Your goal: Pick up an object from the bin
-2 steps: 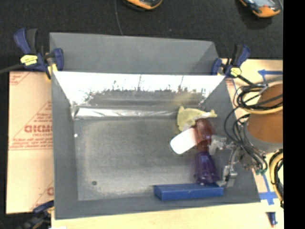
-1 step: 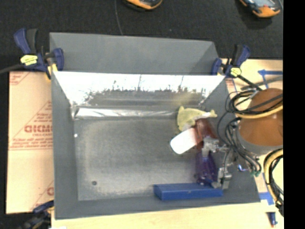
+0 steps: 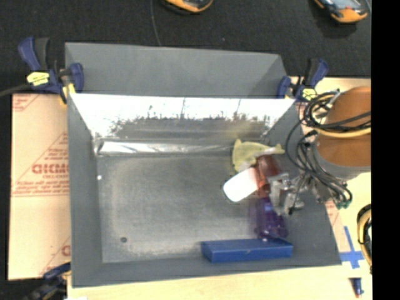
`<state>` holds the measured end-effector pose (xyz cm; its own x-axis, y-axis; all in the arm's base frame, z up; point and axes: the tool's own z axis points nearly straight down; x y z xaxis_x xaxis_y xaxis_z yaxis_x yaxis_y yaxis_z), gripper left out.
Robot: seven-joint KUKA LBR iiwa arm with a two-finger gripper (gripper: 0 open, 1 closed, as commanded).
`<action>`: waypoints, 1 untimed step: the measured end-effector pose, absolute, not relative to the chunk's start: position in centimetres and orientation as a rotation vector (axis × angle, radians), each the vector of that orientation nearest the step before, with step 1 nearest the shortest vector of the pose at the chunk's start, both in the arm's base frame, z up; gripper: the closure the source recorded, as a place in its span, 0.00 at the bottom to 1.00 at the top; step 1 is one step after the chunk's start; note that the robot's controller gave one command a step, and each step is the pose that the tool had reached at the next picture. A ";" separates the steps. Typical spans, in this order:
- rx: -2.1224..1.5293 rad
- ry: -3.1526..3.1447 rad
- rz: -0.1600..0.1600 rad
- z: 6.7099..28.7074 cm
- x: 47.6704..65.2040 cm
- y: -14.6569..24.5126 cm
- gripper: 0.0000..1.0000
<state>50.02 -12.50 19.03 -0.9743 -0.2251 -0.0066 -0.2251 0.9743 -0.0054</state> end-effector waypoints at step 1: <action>-0.358 3.114 -0.008 19.0 50.0 -12.5 0.00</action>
Offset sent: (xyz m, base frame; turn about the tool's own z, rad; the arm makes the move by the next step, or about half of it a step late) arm 0.0000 0.0000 0.0000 0.0000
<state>50.03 -12.49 19.03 -0.9739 -0.2267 -0.0066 -0.2266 0.9740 -0.0057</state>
